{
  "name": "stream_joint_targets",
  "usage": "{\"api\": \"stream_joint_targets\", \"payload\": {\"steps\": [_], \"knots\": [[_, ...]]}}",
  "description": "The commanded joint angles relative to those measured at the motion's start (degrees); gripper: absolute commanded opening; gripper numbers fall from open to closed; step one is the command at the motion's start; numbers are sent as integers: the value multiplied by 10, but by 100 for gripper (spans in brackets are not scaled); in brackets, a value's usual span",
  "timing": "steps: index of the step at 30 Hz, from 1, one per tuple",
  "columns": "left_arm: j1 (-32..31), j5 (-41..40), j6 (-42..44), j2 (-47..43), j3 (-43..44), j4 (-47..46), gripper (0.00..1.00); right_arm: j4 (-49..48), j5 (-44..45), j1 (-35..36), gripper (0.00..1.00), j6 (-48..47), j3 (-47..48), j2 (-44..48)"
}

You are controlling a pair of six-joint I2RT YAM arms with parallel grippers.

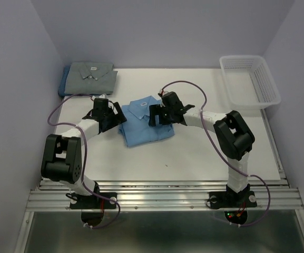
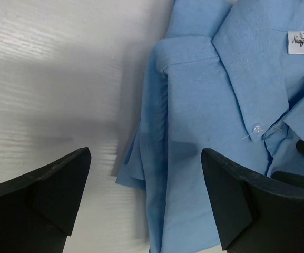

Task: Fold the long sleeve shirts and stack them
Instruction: Neatly place the folded shirt to the corner

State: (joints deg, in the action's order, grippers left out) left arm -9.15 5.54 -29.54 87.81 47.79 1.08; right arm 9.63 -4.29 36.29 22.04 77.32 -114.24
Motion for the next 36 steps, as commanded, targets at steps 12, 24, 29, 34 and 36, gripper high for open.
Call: {"api": "stream_joint_targets", "payload": {"steps": [12, 24, 29, 34, 36], "knots": [[-29, 159, 53, 108, 16, -85, 99, -14, -17, -13, 100, 13, -47, -12], [-65, 105, 3, 175, 73, -56, 52, -20, -12, -13, 100, 13, -66, 11], [-65, 92, 16, 180, 106, -33, 0, -20, -11, -13, 100, 9, -67, 19], [-71, 48, 83, 195, 195, 19, 0, -24, -5, -13, 100, -28, -76, 66], [-70, 19, 126, 192, 239, 44, 0, -34, 25, -13, 100, -41, -87, 92]]}}
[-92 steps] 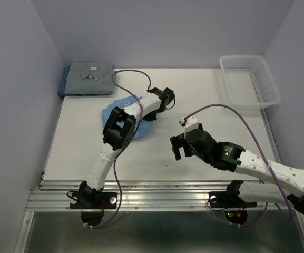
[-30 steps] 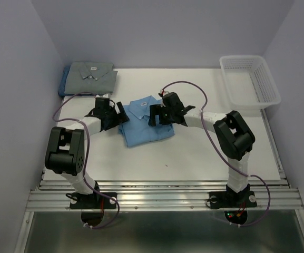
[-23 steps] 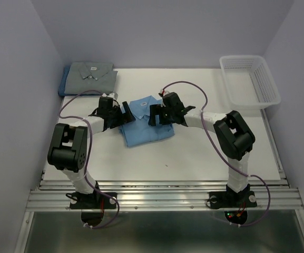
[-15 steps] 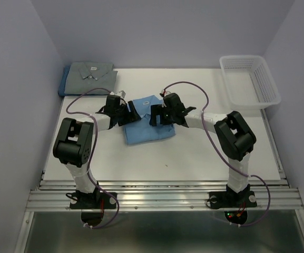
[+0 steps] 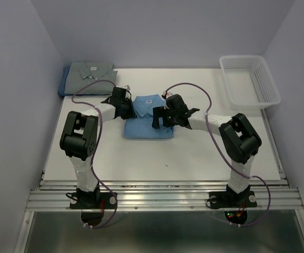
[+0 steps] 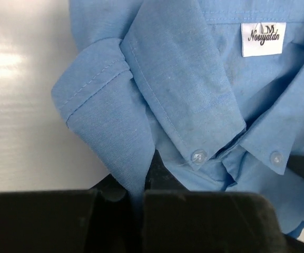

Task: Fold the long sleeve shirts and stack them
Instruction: Neatly place the folded shirt to the corner

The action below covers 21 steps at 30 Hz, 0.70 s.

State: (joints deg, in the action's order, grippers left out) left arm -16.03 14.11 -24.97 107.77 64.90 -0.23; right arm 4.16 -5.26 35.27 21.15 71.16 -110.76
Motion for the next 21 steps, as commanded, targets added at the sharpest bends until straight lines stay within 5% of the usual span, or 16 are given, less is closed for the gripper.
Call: {"api": "stream_joint_targets", "payload": {"steps": [1, 10, 21], "knots": [[-1, -100, 98, -9, 86, 66, 0, 18, 47, -3, 100, -36, -32, 72], [4, -292, 331, 9, 279, 136, 0, 5, 210, -3, 100, -63, -145, 245], [38, -349, 475, 73, 476, 175, 0, 10, 314, -3, 100, -90, -218, 319]]}}
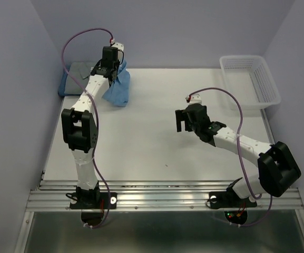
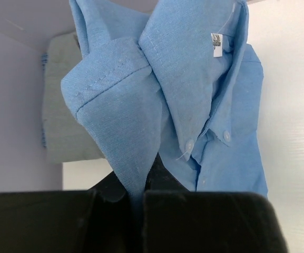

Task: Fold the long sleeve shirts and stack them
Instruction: Neatly place the folded shirt to the corner

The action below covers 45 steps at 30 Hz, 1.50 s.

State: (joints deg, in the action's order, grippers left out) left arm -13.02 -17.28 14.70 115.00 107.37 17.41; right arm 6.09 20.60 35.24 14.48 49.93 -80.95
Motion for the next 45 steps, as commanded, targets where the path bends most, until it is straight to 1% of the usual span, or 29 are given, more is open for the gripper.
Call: {"api": "stream_joint_targets", "payload": {"steps": [1, 5, 9, 10, 12, 17, 20, 24, 30, 36, 41, 45], "knots": [[12, -36, 88, 5, 68, -5, 0, -8, 60, -3, 100, -25, -8, 21], [21, -28, 120, 15, 125, -1, 0, -8, 57, -3, 100, -24, -8, 13], [23, -17, 118, 15, 167, 29, 0, -7, 55, -3, 100, -26, -5, 3], [24, 1, 114, 7, 170, 29, 0, -7, 57, -3, 100, -26, -5, -3], [26, 14, 112, -1, 167, 27, 0, -6, 55, -3, 100, -25, -5, -8], [32, 14, 108, -4, 178, 29, 0, -5, 53, -3, 100, -17, -5, -10], [44, 18, 94, 10, 204, 46, 0, -5, 46, -3, 100, -15, -5, -14], [62, 36, 81, 23, 230, 43, 0, -5, 40, -3, 100, -16, 2, -20], [91, 98, 48, 44, 259, 38, 0, -4, 37, -3, 100, -19, 20, -42], [105, 129, 24, 86, 262, 32, 0, -2, 42, -8, 100, -28, 30, -52], [112, 166, -6, 126, 313, 48, 0, -1, 39, -8, 100, -35, 42, -64], [111, 194, -25, 113, 316, 39, 0, 0, 36, -8, 100, -35, 44, -63]]}}
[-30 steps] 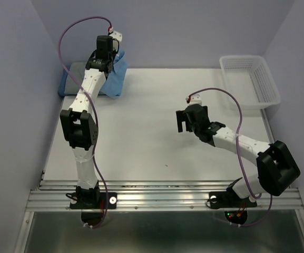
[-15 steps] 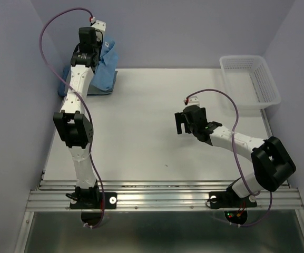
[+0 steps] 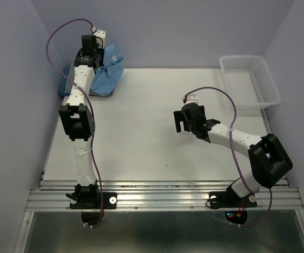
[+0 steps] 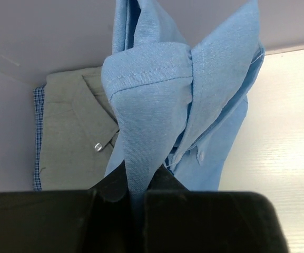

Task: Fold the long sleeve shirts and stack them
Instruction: Neatly place the folded shirt to the corner

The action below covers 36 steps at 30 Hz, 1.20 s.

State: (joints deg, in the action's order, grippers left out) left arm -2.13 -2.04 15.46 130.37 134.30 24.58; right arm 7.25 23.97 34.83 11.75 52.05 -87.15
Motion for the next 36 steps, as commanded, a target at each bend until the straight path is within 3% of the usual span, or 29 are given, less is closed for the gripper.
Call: {"api": "stream_joint_targets", "payload": {"steps": [1, 14, 21, 28, 36], "knots": [[1, 41, -35, -44, 47, -33, 0, -12, 1, -4, 100, -8, 22, 0], [-18, 26, -116, -84, 47, -29, 0, -4, -40, -4, 100, -3, 16, 8], [-19, 27, -201, -80, 74, -30, 0, -4, -48, -4, 100, -1, 14, 15], [-16, -37, -199, -57, 26, -30, 0, 15, -43, -4, 100, -1, 21, 1], [35, -31, -206, -18, 33, -30, 0, 28, -30, -4, 100, -2, 31, -16]]}}
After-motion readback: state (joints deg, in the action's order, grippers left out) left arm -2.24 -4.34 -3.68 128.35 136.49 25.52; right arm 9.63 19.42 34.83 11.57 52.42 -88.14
